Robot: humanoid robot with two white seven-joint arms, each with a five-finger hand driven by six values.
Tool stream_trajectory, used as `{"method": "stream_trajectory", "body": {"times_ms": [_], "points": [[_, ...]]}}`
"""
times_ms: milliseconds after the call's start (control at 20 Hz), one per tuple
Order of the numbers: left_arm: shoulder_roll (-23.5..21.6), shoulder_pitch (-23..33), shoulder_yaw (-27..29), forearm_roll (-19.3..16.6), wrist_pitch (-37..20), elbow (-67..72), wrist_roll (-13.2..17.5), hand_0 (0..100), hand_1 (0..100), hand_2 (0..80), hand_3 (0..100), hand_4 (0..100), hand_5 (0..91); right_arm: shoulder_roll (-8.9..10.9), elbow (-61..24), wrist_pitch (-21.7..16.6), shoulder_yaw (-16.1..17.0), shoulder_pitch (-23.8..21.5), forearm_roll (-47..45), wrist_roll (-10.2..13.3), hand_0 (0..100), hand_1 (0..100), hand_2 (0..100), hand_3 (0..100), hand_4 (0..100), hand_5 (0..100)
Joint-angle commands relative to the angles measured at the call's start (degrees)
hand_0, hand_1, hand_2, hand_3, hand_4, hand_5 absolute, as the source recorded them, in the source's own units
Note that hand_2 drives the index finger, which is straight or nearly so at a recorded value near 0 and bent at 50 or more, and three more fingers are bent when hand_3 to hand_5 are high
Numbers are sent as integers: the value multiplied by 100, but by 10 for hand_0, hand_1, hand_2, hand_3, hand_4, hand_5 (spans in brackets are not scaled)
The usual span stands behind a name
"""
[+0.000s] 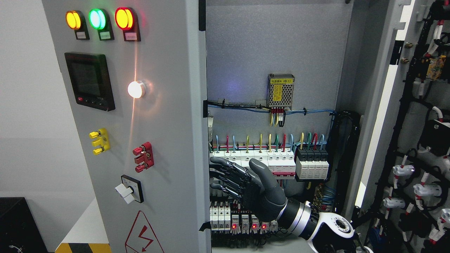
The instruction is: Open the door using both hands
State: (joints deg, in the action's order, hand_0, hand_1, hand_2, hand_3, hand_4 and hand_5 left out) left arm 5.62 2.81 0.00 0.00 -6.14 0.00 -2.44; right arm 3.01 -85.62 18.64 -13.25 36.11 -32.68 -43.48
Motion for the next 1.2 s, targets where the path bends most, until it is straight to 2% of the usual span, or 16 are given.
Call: {"method": "stream_trajectory", "body": {"times_ms": [0, 251, 601, 752, 1152], "points": [[0, 0, 149, 185, -1, 167, -2, 0, 0, 0, 0, 0, 0, 208, -535, 0, -600, -315, -2, -12, 191, 0, 0, 0, 0, 0], [0, 0, 149, 193, -1, 167, -2, 0, 0, 0, 0, 0, 0, 235, -667, -9, -934, -482, -2, -20, 191, 0, 0, 0, 0, 0], [0, 0, 149, 193, -1, 167, -2, 0, 0, 0, 0, 0, 0, 243, -728, -9, -1127, -605, -2, -29, 191, 0, 0, 0, 0, 0], [0, 0, 149, 185, -1, 167, -2, 0, 0, 0, 0, 0, 0, 252, -790, 0, -1215, -675, -2, -301, 191, 0, 0, 0, 0, 0], [0, 0, 149, 193, -1, 167, -2, 0, 0, 0, 0, 0, 0, 252, -886, 17, -1347, -807, -2, -337, 191, 0, 0, 0, 0, 0]]}}
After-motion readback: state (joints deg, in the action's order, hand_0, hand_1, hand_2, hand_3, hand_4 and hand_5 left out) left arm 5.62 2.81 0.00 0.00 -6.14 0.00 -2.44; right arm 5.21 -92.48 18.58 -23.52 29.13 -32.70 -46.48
